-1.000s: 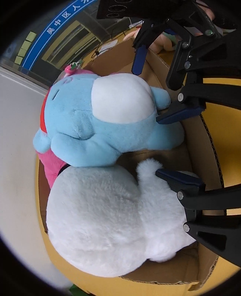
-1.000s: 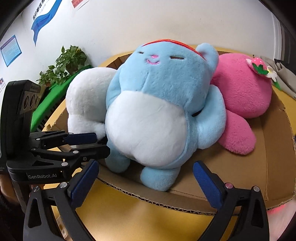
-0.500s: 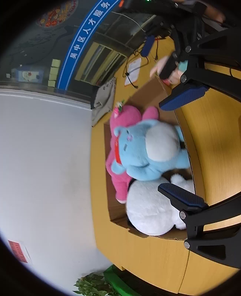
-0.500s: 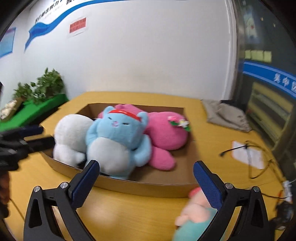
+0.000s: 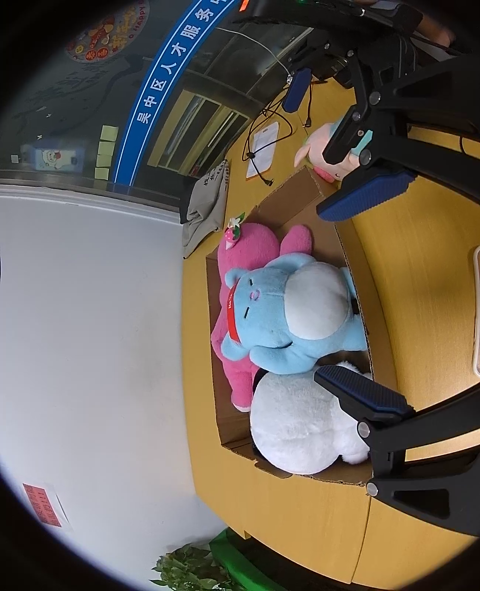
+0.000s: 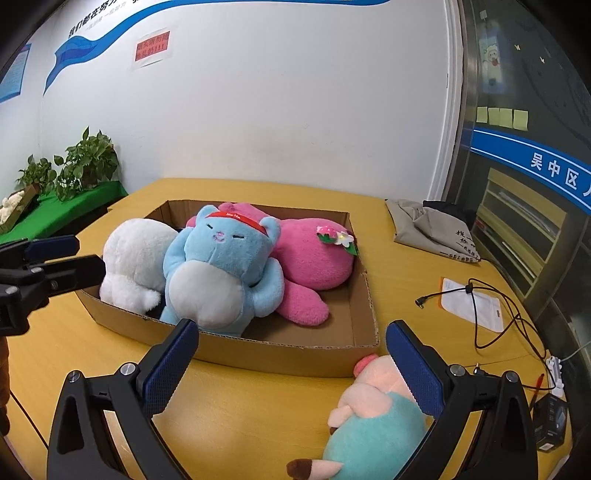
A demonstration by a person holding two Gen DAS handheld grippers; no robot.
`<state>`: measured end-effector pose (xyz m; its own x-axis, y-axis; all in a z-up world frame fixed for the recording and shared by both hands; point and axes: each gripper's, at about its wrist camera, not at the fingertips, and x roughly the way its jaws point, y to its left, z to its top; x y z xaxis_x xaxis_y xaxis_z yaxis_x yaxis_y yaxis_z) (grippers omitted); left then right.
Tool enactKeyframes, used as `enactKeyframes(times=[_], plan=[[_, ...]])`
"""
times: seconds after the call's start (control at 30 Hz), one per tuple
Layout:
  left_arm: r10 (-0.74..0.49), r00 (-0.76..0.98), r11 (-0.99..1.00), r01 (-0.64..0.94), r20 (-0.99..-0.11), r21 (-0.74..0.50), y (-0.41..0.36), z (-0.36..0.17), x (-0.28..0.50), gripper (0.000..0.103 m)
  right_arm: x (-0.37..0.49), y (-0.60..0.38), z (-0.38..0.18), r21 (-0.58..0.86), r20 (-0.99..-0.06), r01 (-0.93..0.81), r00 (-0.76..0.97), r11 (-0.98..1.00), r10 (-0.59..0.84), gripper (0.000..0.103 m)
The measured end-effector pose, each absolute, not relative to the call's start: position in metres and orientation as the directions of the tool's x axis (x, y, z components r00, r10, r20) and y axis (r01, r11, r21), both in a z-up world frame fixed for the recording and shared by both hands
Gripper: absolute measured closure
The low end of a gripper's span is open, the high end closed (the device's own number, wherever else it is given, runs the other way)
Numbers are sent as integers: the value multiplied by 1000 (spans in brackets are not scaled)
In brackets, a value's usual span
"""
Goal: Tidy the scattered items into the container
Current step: 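Pull both grippers back from the box toward the pig plush, then close the right gripper on the pig plush while the left gripper grasps it too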
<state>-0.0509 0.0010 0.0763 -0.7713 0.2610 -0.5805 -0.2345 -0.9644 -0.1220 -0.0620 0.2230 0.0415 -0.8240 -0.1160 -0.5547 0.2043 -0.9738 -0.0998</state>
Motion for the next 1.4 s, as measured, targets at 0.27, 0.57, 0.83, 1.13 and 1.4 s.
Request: enactKeyframes(times=[0.27,0.57,0.83,1.13,1.4], plan=[[266,-762,-963,-239,-591,-126,4,72,-51,22,-63,225,39,-93,-558,207,-821,-974,-121,0],[289,-750,-956,-255,-595,-143,5,72,-49,22,-60,227,36,-83,-559,204,-820,-975,-124,0],[316,-733,-947,-282,-603,-154,14,68,-48,22,-41,275,21,-18,-557,125,-825,-992,-94,0],[381,-672,-919,-349,-635,-182,52,51,-59,22,-71,357,-60,220,-732,21,-657,-975,-179,0],[446,-599,-876,-445,-665,-187,102,41,-71,22,-55,322,-68,174,-720,218,-638,-960,-275,19]])
